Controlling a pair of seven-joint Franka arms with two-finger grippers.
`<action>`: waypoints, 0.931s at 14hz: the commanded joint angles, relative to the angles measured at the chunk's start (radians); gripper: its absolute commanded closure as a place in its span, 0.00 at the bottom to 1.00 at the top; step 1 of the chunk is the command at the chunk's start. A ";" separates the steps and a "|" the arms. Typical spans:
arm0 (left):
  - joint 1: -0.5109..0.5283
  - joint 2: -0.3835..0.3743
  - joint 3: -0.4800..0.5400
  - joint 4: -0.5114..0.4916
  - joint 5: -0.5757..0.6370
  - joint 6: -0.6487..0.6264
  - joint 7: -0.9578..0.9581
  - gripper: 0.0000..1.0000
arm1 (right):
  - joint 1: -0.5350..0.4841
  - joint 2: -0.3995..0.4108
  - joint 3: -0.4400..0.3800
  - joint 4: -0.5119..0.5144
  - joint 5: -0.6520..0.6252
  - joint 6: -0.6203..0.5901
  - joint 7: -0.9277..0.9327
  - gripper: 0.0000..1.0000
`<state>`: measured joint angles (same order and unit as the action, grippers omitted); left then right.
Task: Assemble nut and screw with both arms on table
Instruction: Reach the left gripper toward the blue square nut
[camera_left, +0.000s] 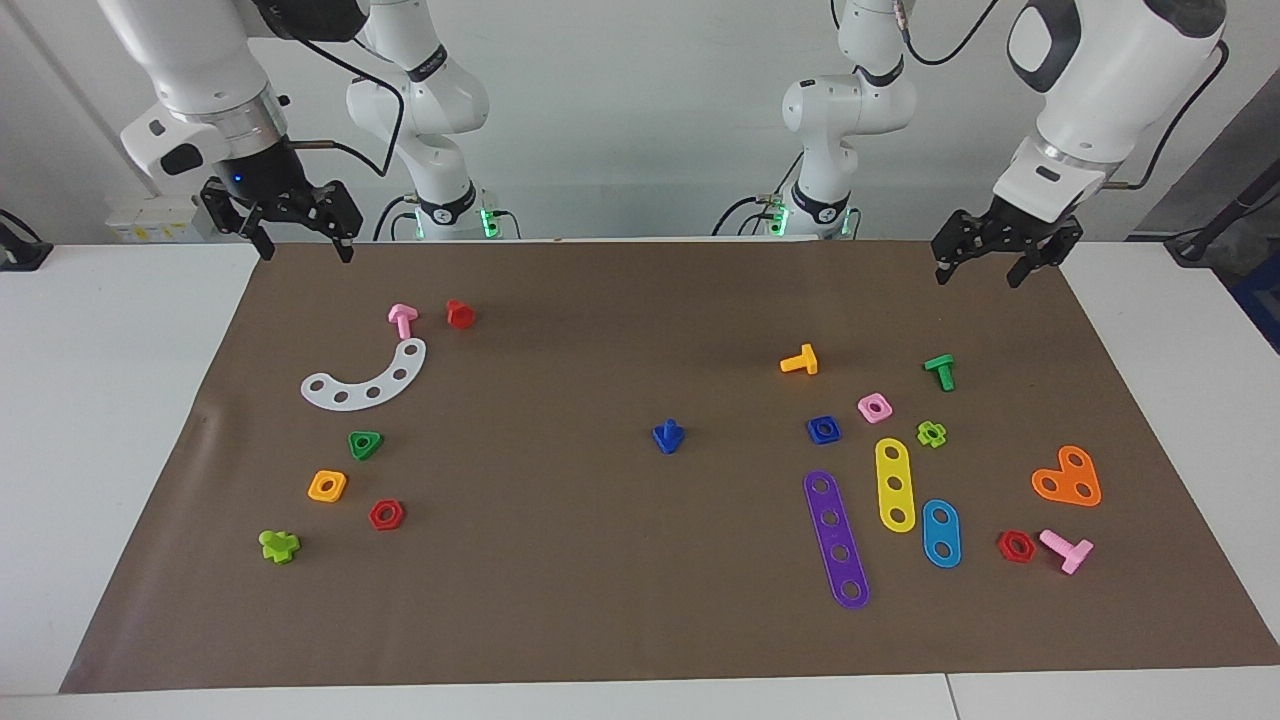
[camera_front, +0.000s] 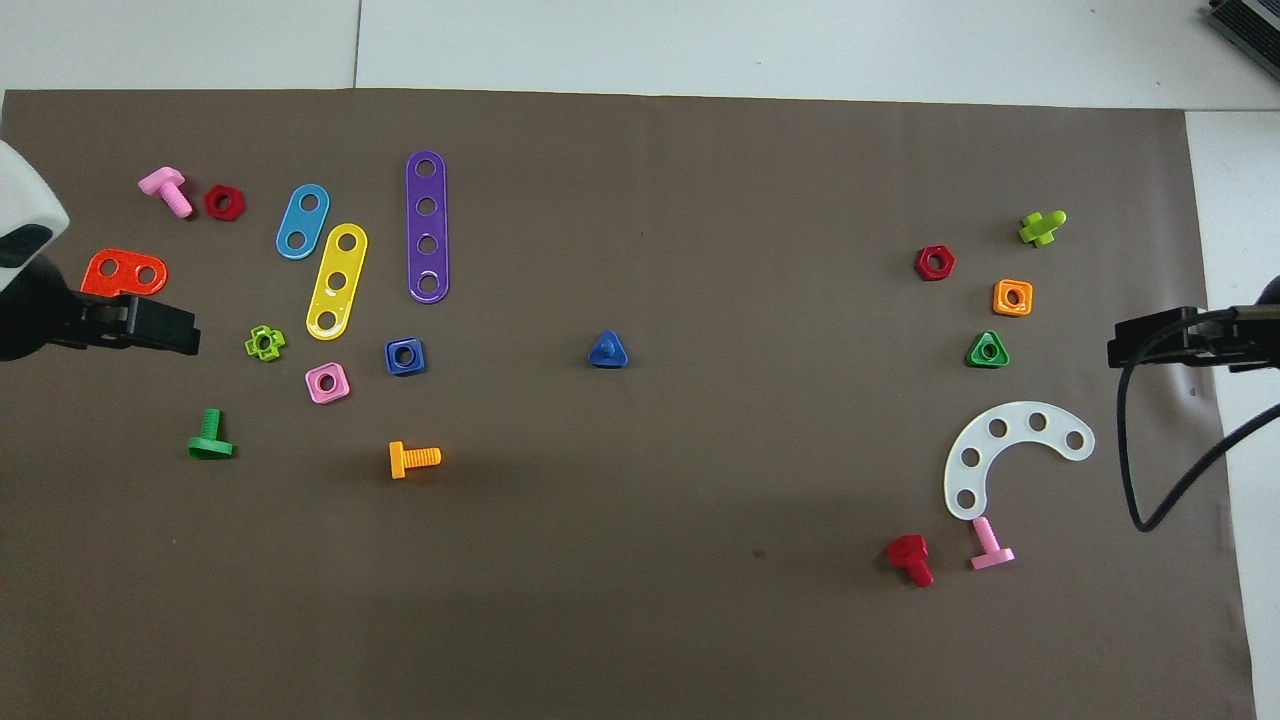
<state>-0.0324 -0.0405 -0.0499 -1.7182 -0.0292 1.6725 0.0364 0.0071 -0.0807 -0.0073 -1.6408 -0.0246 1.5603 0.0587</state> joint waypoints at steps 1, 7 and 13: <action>-0.038 -0.018 0.008 -0.118 -0.005 0.122 -0.062 0.00 | -0.006 -0.013 0.003 -0.004 0.002 -0.013 -0.019 0.00; -0.133 0.093 0.007 -0.266 -0.005 0.410 -0.161 0.00 | -0.006 -0.013 0.003 -0.004 0.002 -0.013 -0.019 0.00; -0.176 0.183 0.007 -0.290 -0.005 0.533 -0.207 0.00 | -0.006 -0.013 0.003 -0.004 0.002 -0.013 -0.019 0.00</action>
<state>-0.1877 0.1237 -0.0555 -1.9976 -0.0291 2.1637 -0.1487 0.0071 -0.0807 -0.0073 -1.6408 -0.0246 1.5603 0.0587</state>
